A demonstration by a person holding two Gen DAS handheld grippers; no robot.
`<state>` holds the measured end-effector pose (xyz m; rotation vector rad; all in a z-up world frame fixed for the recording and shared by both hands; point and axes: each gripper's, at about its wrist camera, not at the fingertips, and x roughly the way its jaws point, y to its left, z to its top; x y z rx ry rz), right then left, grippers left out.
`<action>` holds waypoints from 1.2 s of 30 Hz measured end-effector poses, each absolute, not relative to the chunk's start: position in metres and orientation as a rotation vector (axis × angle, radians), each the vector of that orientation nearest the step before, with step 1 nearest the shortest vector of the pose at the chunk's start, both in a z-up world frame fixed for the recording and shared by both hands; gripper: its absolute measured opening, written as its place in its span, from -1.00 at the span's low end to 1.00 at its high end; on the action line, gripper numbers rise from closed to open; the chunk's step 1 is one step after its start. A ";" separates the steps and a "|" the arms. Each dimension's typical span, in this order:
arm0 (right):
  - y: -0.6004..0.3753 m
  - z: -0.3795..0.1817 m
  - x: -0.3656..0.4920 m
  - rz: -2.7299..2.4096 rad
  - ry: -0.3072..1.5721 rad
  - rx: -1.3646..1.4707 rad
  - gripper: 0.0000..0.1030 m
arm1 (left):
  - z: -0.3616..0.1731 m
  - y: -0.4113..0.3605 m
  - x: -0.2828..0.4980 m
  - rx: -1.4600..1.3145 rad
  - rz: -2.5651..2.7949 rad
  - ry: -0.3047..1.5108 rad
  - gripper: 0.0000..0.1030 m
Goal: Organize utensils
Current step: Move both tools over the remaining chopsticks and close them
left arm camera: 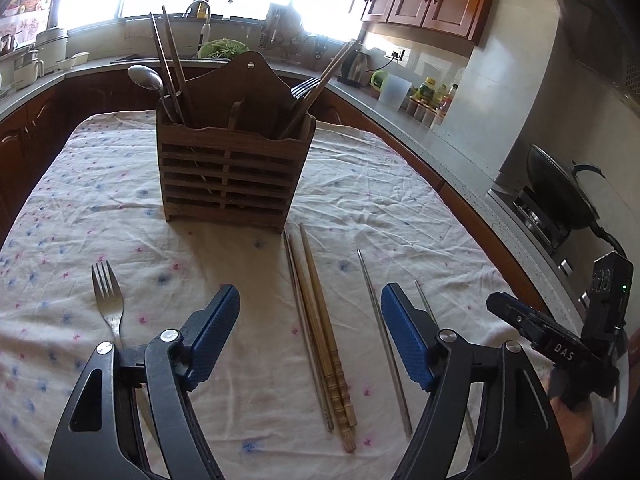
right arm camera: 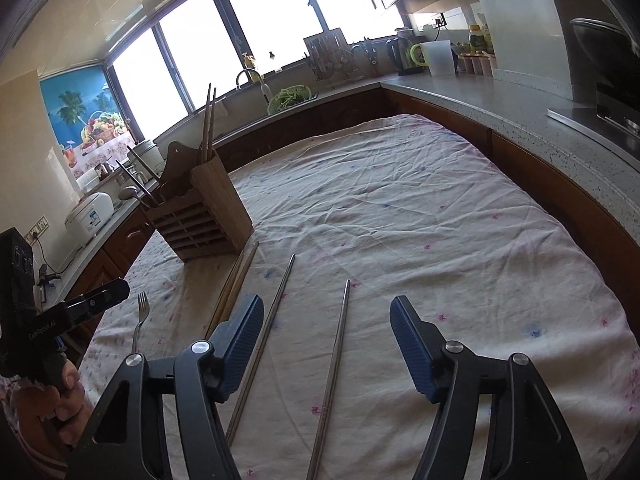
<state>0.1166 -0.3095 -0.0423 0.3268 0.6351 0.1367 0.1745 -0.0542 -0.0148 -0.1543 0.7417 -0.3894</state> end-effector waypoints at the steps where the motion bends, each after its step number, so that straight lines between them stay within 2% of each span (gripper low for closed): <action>1: -0.309 -0.043 0.120 0.134 0.645 0.324 0.17 | -0.015 -0.058 0.180 -0.145 -0.398 0.752 0.30; 4: -0.309 -0.046 0.129 0.136 0.668 0.318 0.12 | -0.018 -0.072 0.197 -0.109 -0.426 0.786 0.04; 8: -0.307 -0.051 0.141 0.143 0.700 0.309 -0.03 | -0.022 -0.091 0.218 -0.063 -0.455 0.811 -0.03; 12: -0.307 -0.056 0.150 0.146 0.724 0.305 -0.14 | -0.031 -0.107 0.243 -0.018 -0.478 0.854 -0.39; 15: -0.307 -0.062 0.158 0.145 0.749 0.303 -0.24 | -0.041 -0.117 0.262 0.006 -0.486 0.888 -0.56; 18: -0.310 -0.067 0.164 0.139 0.771 0.309 -0.31 | -0.051 -0.125 0.276 0.033 -0.484 0.911 -0.64; 30: -0.309 -0.081 0.184 0.147 0.825 0.304 -0.40 | -0.090 -0.144 0.309 0.144 -0.403 0.981 -0.66; 32: -0.307 -0.084 0.187 0.150 0.836 0.299 -0.42 | -0.090 -0.145 0.306 0.167 -0.399 0.976 -0.74; 33: -0.305 -0.086 0.189 0.152 0.843 0.295 -0.46 | -0.090 -0.144 0.304 0.167 -0.403 0.978 -0.82; 36: -0.301 -0.092 0.193 0.155 0.869 0.280 -0.60 | -0.089 -0.139 0.295 0.142 -0.431 0.991 -0.83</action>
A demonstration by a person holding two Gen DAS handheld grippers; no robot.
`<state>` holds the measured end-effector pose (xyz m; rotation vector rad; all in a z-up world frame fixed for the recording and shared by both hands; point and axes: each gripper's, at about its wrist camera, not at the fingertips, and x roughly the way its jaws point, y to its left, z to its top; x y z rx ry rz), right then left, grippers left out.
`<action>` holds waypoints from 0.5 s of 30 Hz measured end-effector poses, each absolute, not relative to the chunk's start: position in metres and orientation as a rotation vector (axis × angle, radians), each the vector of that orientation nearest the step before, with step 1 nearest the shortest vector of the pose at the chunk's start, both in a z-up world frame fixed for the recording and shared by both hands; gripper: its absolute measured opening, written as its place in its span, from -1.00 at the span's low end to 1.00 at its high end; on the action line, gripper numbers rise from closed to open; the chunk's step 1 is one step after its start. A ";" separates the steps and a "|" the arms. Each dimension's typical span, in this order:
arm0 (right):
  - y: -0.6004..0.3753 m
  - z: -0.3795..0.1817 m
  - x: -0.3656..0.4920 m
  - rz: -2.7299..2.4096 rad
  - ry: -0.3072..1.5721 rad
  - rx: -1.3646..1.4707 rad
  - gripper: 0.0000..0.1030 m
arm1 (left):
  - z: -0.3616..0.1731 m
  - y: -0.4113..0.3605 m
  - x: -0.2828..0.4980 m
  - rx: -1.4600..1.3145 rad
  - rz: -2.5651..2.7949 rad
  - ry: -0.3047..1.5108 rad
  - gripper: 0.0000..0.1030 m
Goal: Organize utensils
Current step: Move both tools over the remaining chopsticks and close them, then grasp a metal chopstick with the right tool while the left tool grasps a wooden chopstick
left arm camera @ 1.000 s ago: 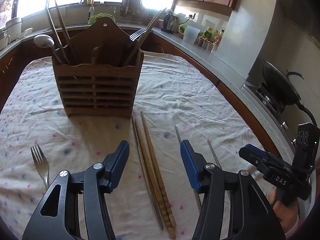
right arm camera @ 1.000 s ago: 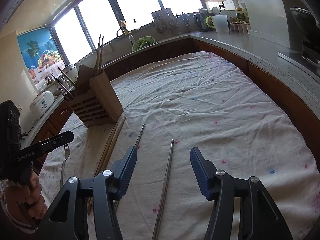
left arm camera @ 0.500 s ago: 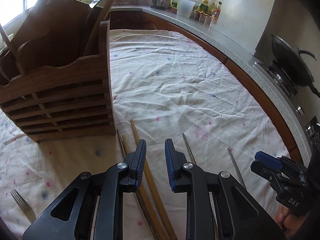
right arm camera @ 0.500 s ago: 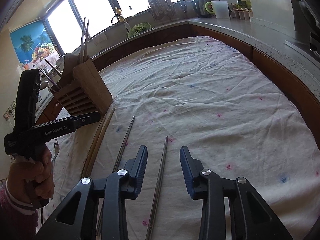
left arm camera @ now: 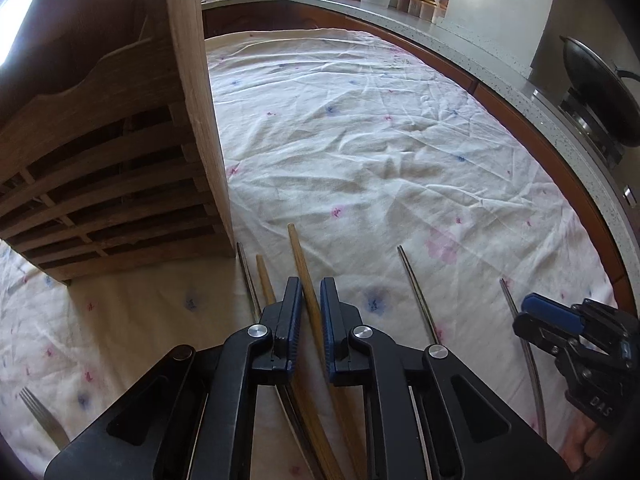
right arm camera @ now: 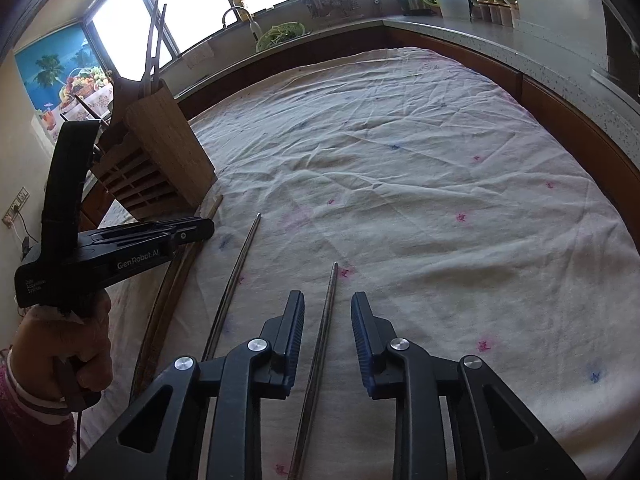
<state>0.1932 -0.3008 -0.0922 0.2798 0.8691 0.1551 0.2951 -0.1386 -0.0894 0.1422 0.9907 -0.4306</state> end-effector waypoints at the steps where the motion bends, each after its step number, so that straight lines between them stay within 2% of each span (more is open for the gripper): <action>1: -0.300 -0.093 0.193 0.151 0.866 0.270 -0.64 | -0.089 -0.137 0.290 0.136 -0.438 0.996 -0.84; 4: -0.300 -0.093 0.192 0.151 0.873 0.260 -0.77 | -0.088 -0.133 0.274 0.112 -0.473 1.023 -0.84; 8: -0.299 -0.092 0.195 0.154 0.885 0.251 -0.74 | -0.085 -0.133 0.274 0.119 -0.459 1.040 -0.82; 11: -0.295 -0.091 0.201 0.157 0.891 0.231 -0.69 | -0.084 -0.136 0.281 0.124 -0.448 1.054 -0.68; 15: -0.289 -0.092 0.207 0.163 0.887 0.189 -0.68 | -0.086 -0.146 0.284 0.186 -0.451 1.037 -0.68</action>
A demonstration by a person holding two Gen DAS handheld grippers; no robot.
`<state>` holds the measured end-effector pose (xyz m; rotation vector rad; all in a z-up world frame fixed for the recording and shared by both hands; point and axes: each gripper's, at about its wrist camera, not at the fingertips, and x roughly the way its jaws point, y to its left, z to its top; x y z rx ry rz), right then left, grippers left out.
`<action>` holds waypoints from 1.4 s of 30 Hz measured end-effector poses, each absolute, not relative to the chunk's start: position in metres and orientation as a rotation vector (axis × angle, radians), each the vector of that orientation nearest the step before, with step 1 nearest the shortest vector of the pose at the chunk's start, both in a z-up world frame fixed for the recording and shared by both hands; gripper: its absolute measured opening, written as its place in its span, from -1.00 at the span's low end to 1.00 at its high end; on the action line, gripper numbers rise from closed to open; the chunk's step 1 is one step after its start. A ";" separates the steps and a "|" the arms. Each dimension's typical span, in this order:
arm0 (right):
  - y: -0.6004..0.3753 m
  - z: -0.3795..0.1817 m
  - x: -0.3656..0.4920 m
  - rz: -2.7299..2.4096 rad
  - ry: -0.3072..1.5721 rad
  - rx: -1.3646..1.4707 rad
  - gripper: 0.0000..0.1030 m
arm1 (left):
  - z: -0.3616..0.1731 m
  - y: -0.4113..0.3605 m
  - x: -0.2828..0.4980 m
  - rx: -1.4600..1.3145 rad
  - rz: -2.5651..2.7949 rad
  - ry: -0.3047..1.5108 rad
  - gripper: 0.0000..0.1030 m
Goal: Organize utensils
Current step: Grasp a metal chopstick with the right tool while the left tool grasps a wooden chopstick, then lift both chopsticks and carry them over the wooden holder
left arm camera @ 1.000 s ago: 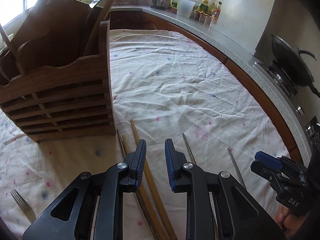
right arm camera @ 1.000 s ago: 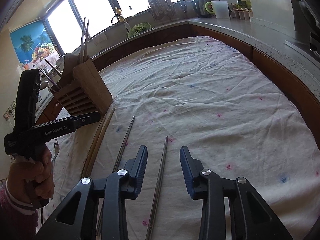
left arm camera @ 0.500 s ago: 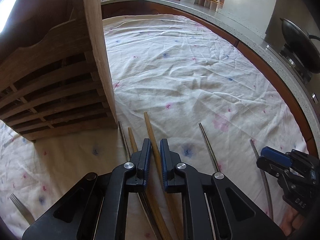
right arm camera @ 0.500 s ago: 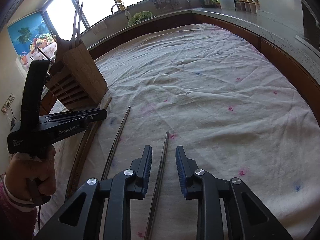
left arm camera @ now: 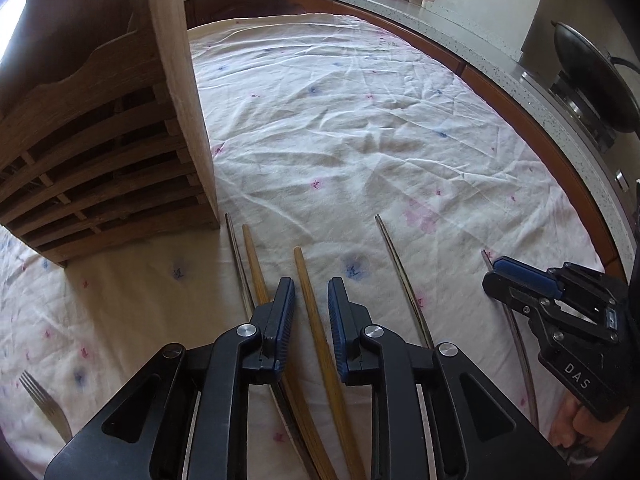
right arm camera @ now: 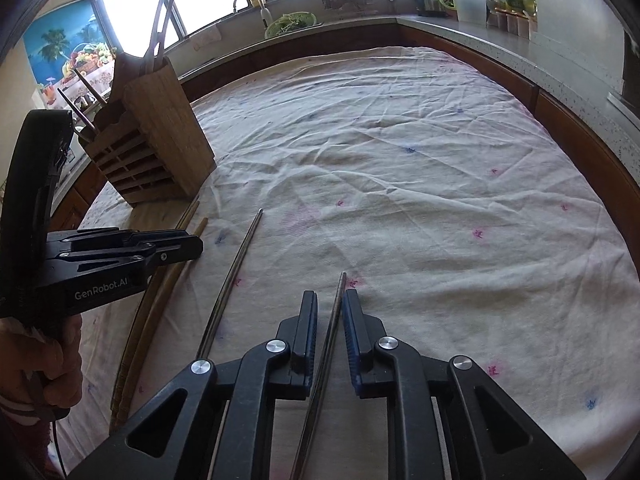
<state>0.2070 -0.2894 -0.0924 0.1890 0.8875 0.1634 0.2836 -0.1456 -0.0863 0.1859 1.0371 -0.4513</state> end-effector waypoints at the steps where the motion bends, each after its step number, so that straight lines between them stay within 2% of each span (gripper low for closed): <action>1: -0.289 -0.093 0.208 0.166 0.886 0.179 -0.68 | -0.087 -0.147 0.283 0.195 -0.450 1.029 -0.69; 5: -0.277 -0.092 0.208 0.142 0.883 0.090 -0.68 | -0.087 -0.153 0.277 0.247 -0.443 0.990 -0.77; 7: -0.273 -0.092 0.208 0.132 0.881 0.056 -0.84 | -0.086 -0.154 0.276 0.239 -0.447 0.996 -0.87; 10: -0.278 -0.091 0.208 0.157 0.888 0.101 -0.90 | -0.082 -0.149 0.273 0.195 -0.464 1.001 -0.89; 17: -0.293 -0.068 0.190 0.229 0.843 0.265 -0.91 | -0.039 -0.120 0.247 0.058 -0.494 0.913 -0.91; 27: -0.286 0.004 0.153 0.269 0.638 0.274 -0.91 | 0.027 -0.063 0.199 -0.107 -0.490 0.744 -0.91; 42: -0.263 0.061 0.119 0.335 0.496 0.233 -0.92 | 0.066 -0.002 0.153 -0.205 -0.447 0.596 -0.91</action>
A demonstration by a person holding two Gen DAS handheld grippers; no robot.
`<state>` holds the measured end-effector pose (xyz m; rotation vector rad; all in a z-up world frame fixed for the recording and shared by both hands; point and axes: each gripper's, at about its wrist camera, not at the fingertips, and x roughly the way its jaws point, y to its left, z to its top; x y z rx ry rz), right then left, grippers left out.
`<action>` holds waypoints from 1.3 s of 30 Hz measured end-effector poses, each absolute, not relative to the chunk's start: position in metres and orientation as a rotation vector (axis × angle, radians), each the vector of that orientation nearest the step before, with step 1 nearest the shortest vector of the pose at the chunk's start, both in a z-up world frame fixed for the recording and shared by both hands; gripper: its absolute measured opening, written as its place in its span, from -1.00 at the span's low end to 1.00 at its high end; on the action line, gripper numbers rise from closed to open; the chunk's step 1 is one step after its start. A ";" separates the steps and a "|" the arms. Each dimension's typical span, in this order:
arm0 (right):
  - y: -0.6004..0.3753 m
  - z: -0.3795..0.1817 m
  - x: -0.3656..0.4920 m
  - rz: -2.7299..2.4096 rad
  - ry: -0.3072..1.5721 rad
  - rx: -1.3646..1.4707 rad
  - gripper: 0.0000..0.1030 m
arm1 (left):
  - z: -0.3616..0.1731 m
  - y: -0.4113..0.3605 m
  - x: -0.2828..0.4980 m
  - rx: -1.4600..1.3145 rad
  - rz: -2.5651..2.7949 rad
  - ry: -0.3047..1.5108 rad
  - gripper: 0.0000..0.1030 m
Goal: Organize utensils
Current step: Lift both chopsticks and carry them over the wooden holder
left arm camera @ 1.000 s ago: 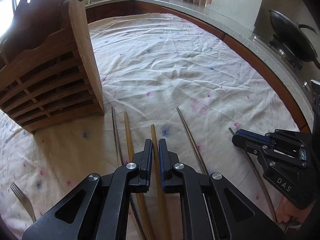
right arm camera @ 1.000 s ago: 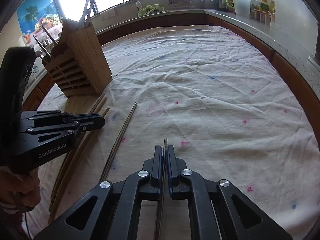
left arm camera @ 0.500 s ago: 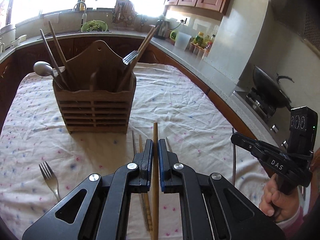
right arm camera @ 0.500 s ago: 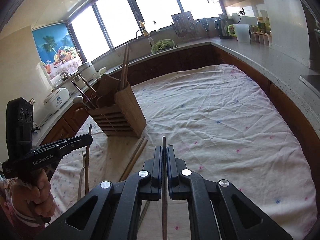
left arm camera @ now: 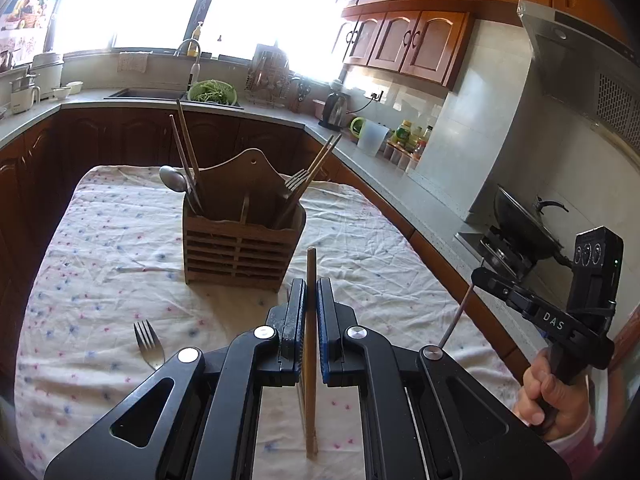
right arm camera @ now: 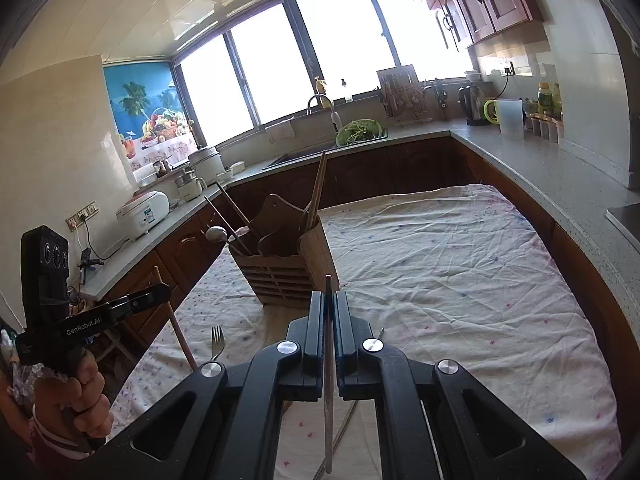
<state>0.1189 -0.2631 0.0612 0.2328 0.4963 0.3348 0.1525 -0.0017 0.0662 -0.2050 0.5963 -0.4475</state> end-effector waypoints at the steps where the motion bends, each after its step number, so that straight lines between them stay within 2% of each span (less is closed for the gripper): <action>1: -0.262 0.063 0.118 0.336 0.491 0.231 -0.92 | 0.068 0.001 0.151 -0.209 -0.444 0.590 -0.91; 39: -0.239 0.092 0.152 0.408 0.426 0.250 -0.92 | 0.097 0.050 0.167 -0.255 -0.352 0.489 -0.91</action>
